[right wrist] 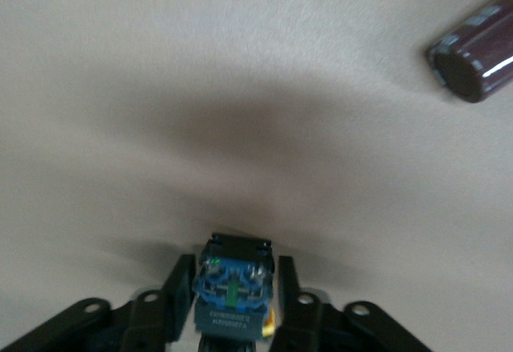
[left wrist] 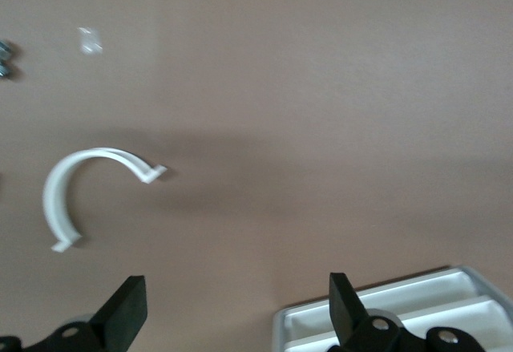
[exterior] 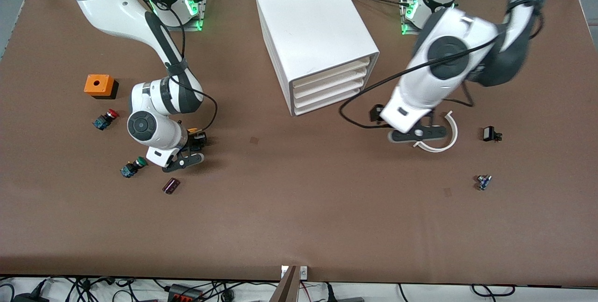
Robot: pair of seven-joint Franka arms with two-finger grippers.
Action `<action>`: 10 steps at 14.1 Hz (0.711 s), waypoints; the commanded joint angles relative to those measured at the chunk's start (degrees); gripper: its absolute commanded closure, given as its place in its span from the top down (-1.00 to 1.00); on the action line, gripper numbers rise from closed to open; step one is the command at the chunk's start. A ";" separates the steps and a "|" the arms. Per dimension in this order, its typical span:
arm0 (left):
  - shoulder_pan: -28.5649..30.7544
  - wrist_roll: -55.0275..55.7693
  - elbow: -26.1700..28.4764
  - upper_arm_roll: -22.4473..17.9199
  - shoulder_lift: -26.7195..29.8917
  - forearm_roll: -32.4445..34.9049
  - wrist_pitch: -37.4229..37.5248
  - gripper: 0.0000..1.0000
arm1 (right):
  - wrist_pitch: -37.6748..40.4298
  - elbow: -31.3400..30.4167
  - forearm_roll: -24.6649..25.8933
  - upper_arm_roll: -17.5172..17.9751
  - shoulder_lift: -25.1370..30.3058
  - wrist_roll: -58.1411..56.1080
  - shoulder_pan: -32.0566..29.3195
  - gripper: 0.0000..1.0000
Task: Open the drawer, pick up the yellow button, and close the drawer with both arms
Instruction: 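Set the button down with the right gripper while the left gripper withdraws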
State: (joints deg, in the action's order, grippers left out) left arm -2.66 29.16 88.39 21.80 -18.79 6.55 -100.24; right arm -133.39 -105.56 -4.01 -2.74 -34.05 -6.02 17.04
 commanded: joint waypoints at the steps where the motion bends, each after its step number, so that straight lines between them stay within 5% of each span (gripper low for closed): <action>1: 5.72 -10.92 -5.57 0.70 0.24 1.01 6.18 1.00 | 6.61 3.50 -0.65 0.98 3.19 3.20 -0.69 1.00; 5: 9.78 -20.71 -5.60 -2.45 4.97 0.13 8.13 1.00 | 26.13 19.40 -0.56 0.10 3.11 7.24 -1.74 1.00; 10: 1.73 -24.67 7.91 -15.44 16.75 -3.92 1.84 1.00 | 37.92 29.70 -0.30 -2.18 5.30 8.48 -1.83 1.00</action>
State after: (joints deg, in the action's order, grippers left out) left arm 4.34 5.91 87.63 12.77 -7.81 4.16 -92.79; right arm -99.70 -79.55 -4.01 -4.50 -29.18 1.39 15.62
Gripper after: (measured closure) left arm 0.000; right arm 0.000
